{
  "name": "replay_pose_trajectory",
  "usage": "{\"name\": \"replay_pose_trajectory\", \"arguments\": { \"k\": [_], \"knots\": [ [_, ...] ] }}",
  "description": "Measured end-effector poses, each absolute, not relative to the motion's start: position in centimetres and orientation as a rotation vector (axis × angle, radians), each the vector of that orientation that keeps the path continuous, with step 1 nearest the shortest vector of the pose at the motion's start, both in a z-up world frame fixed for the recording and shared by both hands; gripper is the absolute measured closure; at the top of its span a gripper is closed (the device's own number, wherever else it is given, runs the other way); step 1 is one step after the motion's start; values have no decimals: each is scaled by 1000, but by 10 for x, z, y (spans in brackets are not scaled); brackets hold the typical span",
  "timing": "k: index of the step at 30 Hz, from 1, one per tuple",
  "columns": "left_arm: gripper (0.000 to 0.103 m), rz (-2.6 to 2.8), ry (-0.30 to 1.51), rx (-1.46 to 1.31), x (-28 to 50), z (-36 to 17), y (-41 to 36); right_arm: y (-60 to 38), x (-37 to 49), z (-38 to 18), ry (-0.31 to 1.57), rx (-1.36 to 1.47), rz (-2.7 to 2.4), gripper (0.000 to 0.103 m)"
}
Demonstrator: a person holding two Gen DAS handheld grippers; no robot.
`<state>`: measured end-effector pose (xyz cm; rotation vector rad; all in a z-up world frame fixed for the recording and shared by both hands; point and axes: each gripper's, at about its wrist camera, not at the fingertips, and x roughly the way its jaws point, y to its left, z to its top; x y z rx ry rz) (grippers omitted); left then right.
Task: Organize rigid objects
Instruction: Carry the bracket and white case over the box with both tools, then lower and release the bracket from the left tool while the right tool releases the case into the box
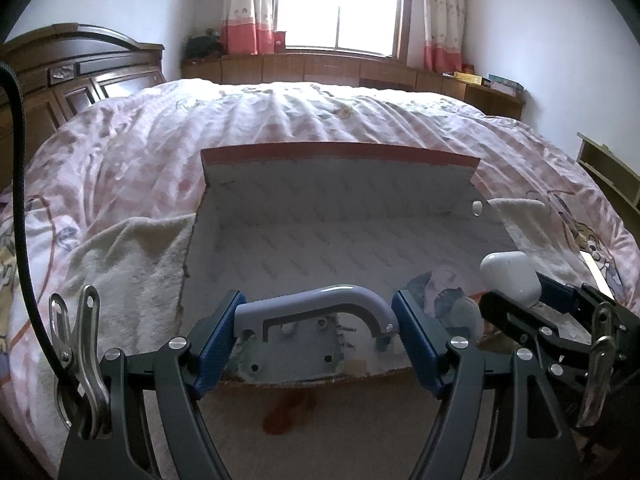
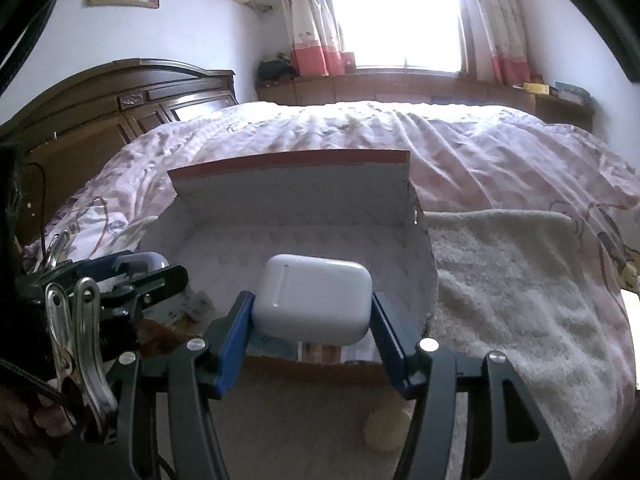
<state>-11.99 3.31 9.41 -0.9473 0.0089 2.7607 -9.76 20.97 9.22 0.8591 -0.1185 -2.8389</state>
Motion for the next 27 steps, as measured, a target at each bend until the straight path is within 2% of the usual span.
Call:
{"name": "replay_pose_trajectory", "arguments": {
  "k": [20, 27],
  "knots": [
    [26, 2752, 45, -980, -151, 76, 40, 204, -121, 75, -39, 897, -2875, 42],
    [26, 2726, 4, -1037, -156, 71, 39, 206, -120, 76, -84, 868, -2872, 38]
  ]
}}
